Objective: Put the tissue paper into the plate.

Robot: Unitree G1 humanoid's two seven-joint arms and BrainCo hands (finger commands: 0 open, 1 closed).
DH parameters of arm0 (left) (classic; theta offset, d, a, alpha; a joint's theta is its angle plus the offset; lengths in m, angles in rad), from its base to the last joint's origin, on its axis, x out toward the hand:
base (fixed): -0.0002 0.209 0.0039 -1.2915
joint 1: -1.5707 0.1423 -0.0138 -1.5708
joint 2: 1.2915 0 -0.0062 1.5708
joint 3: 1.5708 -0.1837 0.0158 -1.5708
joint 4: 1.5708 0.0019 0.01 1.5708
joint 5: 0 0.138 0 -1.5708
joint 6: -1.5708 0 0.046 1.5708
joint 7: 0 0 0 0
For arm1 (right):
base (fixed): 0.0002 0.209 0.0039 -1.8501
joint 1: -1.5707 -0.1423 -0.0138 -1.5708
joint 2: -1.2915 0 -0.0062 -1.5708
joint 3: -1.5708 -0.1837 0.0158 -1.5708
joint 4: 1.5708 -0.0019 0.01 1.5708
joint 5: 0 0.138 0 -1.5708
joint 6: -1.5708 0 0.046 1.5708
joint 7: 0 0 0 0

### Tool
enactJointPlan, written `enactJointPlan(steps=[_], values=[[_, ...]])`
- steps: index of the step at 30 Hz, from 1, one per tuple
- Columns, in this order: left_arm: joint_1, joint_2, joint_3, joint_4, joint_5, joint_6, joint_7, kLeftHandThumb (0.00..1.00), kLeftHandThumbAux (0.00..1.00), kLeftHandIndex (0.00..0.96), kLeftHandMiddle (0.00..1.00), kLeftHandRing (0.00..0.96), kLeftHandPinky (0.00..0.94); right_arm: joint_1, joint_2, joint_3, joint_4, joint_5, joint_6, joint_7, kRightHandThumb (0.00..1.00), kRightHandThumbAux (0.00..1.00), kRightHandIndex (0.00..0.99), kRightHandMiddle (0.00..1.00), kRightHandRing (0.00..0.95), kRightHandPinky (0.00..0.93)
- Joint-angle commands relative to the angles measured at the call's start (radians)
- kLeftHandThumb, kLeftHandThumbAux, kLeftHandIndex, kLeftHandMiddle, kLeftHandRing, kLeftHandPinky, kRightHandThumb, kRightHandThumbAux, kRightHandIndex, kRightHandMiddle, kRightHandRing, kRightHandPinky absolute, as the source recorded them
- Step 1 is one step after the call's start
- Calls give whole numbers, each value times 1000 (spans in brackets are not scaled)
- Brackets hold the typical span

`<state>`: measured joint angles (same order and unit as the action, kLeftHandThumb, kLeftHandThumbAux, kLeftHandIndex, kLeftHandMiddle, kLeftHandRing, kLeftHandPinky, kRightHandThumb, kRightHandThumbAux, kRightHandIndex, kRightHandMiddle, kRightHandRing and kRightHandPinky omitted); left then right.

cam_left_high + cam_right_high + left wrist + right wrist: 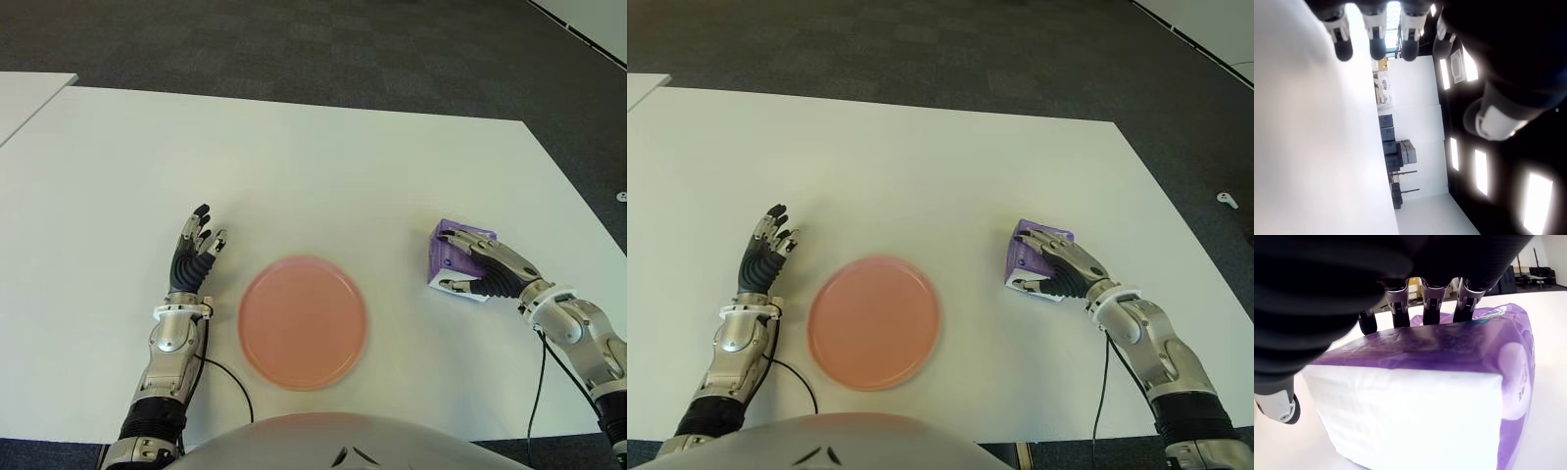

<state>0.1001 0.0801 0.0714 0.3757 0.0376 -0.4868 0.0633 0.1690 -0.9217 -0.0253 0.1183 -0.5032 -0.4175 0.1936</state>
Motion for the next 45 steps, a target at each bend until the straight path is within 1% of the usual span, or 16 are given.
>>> enactJointPlan(steps=[1, 4, 7, 10, 12, 14, 15, 16, 17, 19, 24, 29, 32, 35, 40, 45], values=[[45, 2, 3, 30, 1, 31, -8, 0, 583, 0, 0, 0, 0, 56, 34, 37, 17, -8, 21, 26, 9, 445, 0, 0, 0, 0], [47, -1, 3, 27, 2, 34, -4, 0, 585, 0, 0, 0, 0, 61, 41, 40, 19, -9, 25, 19, 8, 441, 0, 0, 0, 0], [49, -2, 2, 25, 7, 37, 1, 0, 586, 0, 0, 0, 0, 98, 56, 50, 15, -28, 19, -11, 9, 440, 0, 0, 0, 0], [49, 1, 0, 27, 20, 34, 9, 0, 584, 0, 0, 0, 0, 108, 93, 104, 72, -104, 8, -95, 13, 453, 0, 0, 0, 0], [51, 1, -1, 27, 27, 30, 10, 0, 583, 0, 0, 0, 0, 89, 109, 140, 117, -146, 4, -139, 16, 468, 0, 0, 0, 0], [53, 1, -1, 26, 29, 29, 9, 0, 584, 0, 0, 0, 0, 20, 134, 195, 193, -199, 9, -172, 22, 484, 0, 0, 0, 0], [53, 0, -1, 25, 27, 32, 7, 0, 584, 0, 0, 0, 0, -56, 164, 249, 291, -255, 10, -209, 24, 489, 0, 0, 0, 0], [54, 0, -1, 24, 25, 35, 6, 0, 584, 0, 0, 0, 0, -111, 186, 288, 363, -294, 10, -238, 44, 513, 0, 0, 0, 0], [54, -1, 0, 23, 22, 38, 4, 0, 585, 0, 0, 0, 0, -150, 201, 318, 426, -325, 4, -270, 57, 528, 0, 0, 0, 0], [52, -3, 1, 21, 18, 46, 3, 0, 585, 0, 0, 0, 0, -184, 212, 351, 498, -354, -10, -318, 79, 547, 0, 0, 0, 0], [48, -3, 2, 23, 19, 51, 8, 0, 585, 0, 0, 0, 0, -223, 217, 393, 579, -372, -40, -385, 146, 594, 0, 0, 0, 0], [56, -1, 1, 23, 27, 33, 11, 0, 587, 0, 0, 0, 0, -249, 236, 452, 677, -406, -61, -506, 204, 612, 29, 16, 0, 0], [60, 1, 1, 21, 28, 30, 10, 0, 586, 0, 0, 0, 0, -268, 240, 482, 707, -415, -64, -548, 227, 614, 37, 22, 0, 0], [67, 3, 1, 15, 28, 34, 8, 0, 587, 0, 0, 0, 0, -285, 247, 513, 734, -420, -56, -584, 235, 612, 26, 24, 0, 0], [73, 2, 4, 2, 20, 50, 1, 0, 591, 0, 0, 0, 0, -309, 253, 555, 777, -407, -53, -614, 220, 628, 9, 22, 0, 0], [76, -1, 4, -10, 14, 58, -2, 0, 578, 0, 0, 0, 0, -323, 250, 584, 780, -398, -55, -632, 209, 638, 1, 19, 0, 0]])
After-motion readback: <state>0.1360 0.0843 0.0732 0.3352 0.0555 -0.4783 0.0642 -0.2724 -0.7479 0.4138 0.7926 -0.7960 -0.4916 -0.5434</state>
